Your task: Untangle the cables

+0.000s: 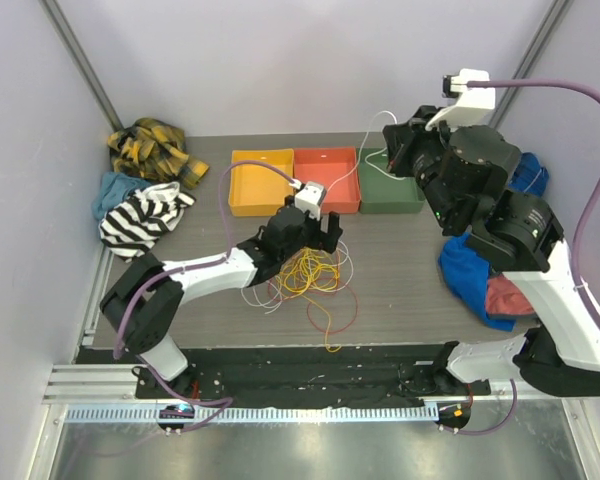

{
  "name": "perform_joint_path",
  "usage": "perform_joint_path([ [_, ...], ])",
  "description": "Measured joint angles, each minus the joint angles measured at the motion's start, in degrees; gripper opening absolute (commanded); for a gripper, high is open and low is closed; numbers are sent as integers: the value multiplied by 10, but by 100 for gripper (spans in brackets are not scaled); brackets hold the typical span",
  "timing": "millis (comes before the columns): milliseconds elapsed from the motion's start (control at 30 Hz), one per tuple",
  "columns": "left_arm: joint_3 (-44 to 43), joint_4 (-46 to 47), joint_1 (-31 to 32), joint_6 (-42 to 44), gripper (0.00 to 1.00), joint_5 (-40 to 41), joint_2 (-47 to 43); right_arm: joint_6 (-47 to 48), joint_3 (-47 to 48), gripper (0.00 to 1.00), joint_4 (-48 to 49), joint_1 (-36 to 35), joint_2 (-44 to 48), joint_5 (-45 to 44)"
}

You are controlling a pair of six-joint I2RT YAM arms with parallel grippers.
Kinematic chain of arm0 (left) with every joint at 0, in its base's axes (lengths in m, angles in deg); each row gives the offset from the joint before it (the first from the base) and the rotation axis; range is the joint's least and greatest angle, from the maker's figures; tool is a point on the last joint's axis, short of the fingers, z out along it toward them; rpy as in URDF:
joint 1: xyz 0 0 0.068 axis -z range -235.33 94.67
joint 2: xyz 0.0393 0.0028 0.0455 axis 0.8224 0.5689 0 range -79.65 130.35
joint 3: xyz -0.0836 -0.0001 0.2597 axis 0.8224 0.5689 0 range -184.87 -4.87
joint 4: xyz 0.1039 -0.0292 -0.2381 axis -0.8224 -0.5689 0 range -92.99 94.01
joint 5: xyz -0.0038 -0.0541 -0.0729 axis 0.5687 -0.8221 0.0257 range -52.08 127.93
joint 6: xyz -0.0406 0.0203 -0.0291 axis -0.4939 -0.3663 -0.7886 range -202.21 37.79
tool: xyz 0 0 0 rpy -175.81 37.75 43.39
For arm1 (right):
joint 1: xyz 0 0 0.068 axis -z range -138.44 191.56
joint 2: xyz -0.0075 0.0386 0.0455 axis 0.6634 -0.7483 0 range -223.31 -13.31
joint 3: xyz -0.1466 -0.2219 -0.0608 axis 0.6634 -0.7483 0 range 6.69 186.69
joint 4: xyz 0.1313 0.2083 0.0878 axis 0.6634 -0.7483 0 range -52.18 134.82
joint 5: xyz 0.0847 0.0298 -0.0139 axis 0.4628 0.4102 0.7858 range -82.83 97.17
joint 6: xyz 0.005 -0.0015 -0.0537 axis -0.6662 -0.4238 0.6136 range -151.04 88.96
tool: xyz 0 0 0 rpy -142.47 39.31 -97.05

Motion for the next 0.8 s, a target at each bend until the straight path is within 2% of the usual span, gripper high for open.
perform_joint_path([
  [33, -3, 0, -1, 3, 59, 4, 8, 0, -3, 1, 0, 0, 5, 0],
  [100, -7, -1, -5, 7, 43, 12, 17, 0, -9, 1, 0, 0, 17, -1],
  [133, -10, -1, -6, 10, 7, 16, 19, 0, -12, 1, 0, 0, 23, -3],
  [167, -11, -2, -8, 12, 0, 19, 20, 0, -15, 1, 0, 0, 28, -4],
  [400, -19, -45, -12, 14, 0, 40, -17, 1, -40, 1, 4, 0, 45, -13],
  [500, -54, -124, -12, 10, 0, 56, -60, 1, -50, 1, 4, 0, 45, -15],
  [567, -125, -202, -12, 8, 0, 68, -72, 0, -56, 1, 4, 0, 45, -16],
  [667, -292, -303, -12, 8, 0, 86, -74, 0, -66, 1, 5, 0, 45, -16],
  [800, -485, -377, -12, 1, 0, 103, -80, -5, -79, 1, 8, 0, 43, -13],
])
